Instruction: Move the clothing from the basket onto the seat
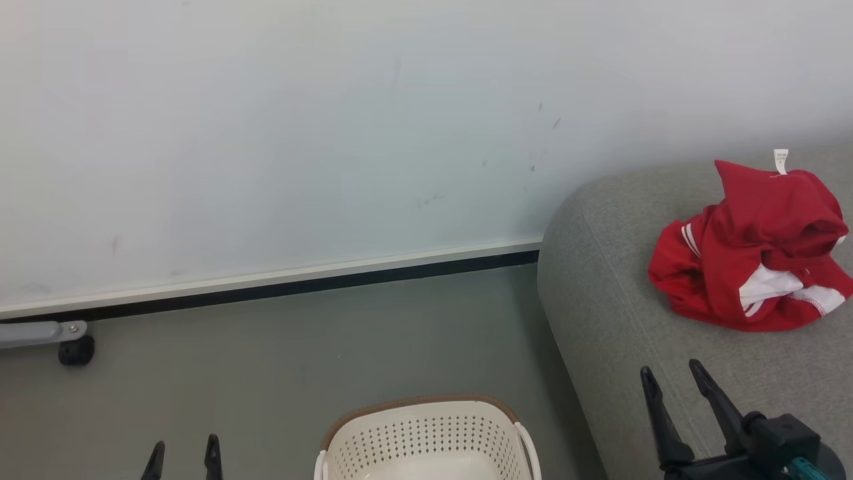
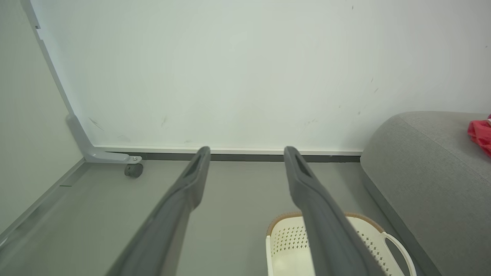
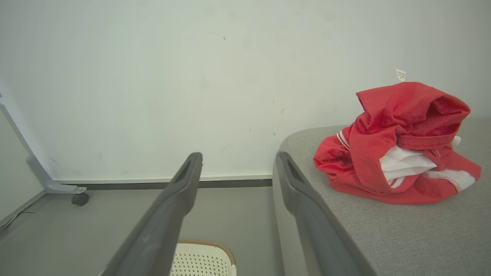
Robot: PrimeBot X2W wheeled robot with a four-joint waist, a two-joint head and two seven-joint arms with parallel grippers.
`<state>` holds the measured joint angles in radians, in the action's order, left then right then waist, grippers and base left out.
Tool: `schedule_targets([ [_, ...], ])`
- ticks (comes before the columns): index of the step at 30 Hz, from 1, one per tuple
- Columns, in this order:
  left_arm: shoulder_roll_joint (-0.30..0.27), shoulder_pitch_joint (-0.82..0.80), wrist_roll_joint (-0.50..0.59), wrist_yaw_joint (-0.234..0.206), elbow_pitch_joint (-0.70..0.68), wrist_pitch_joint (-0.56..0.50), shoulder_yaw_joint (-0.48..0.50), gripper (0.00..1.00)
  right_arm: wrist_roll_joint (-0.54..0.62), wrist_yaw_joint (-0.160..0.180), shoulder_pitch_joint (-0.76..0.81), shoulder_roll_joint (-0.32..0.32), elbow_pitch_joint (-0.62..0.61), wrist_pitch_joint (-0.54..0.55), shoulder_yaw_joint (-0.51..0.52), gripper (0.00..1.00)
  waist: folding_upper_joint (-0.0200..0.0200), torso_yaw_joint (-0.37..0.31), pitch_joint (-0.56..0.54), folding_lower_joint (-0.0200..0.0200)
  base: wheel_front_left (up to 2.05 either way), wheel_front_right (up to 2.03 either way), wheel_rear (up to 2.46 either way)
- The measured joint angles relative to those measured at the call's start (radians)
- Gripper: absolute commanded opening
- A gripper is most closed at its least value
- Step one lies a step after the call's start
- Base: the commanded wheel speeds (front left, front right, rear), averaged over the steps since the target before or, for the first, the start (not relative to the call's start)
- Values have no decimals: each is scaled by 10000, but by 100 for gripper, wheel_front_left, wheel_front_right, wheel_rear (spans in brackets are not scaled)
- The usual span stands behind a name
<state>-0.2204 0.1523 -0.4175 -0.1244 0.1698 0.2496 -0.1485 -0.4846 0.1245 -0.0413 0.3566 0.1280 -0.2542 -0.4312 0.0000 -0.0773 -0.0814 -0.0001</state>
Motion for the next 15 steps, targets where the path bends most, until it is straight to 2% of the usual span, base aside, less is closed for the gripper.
schedule_targets([
  [15, 372, 615, 443, 0, -650, 0, 512, 100, 541, 2, 1076, -510, -334, 2, 1131, 100, 0, -142, -79, 0, 0, 0, 0],
])
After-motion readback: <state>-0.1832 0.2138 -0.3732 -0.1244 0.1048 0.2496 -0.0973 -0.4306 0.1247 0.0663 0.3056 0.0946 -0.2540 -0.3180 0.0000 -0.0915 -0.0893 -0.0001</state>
